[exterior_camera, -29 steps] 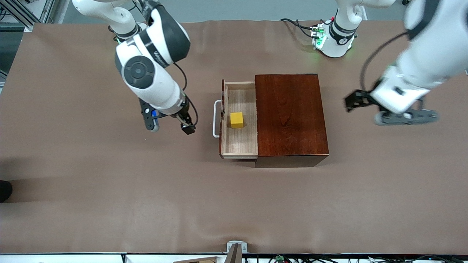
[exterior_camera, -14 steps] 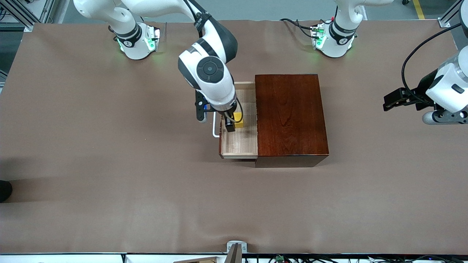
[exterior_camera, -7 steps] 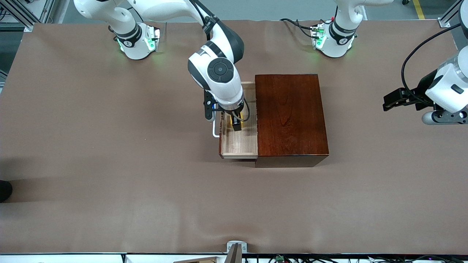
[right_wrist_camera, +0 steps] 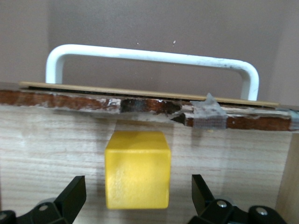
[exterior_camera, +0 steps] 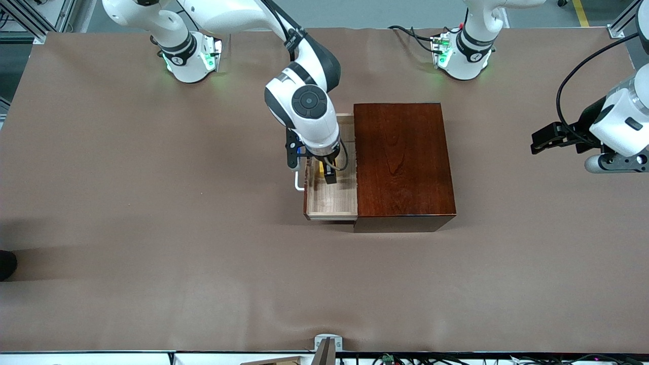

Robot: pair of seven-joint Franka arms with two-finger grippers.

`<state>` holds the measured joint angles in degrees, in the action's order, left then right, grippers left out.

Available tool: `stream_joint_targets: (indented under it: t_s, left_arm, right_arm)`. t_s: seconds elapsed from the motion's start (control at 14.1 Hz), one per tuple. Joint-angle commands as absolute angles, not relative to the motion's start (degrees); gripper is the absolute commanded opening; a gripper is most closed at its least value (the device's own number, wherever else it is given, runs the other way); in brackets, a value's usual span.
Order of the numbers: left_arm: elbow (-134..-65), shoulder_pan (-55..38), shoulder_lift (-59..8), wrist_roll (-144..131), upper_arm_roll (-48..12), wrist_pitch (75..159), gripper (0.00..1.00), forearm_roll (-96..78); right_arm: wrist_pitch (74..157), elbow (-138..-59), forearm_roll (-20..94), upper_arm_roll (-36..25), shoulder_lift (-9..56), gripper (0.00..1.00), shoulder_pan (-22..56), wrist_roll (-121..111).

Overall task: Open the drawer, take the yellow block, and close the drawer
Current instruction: 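Lower the right gripper into the drawer and grasp the yellow cube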

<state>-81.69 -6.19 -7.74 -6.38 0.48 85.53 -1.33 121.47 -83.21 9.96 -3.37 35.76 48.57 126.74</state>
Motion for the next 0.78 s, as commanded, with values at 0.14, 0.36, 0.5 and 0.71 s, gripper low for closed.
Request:
stream_joint_targets:
  t_s: [0.14,0.36,0.5,0.71]
  left_arm:
    - [-82.71,-5.98,-6.59,-5.36,0.26,85.25,1.00,-0.88]
    - [-82.71,-5.98,-6.59,-5.36,0.18,85.25,1.00,-0.88]
    - [-82.71,-5.98,-6.59,-5.27,0.18,85.25,1.00,-0.88]
    - [-82.71,-6.06,-6.68,-5.36,0.18,85.25,1.00,-0.88]
  right_arm:
    - [124.10,-84.46,8.62,-4.04,36.30,0.87,50.18,128.06]
    - [124.28,-84.72,7.03,-3.96,36.21,0.00,49.92,127.88]
    - [124.28,-85.17,6.94,-3.96,36.21,0.00,49.83,127.44]
    - [123.75,-84.73,6.86,-3.96,35.60,0.00,49.66,127.35]
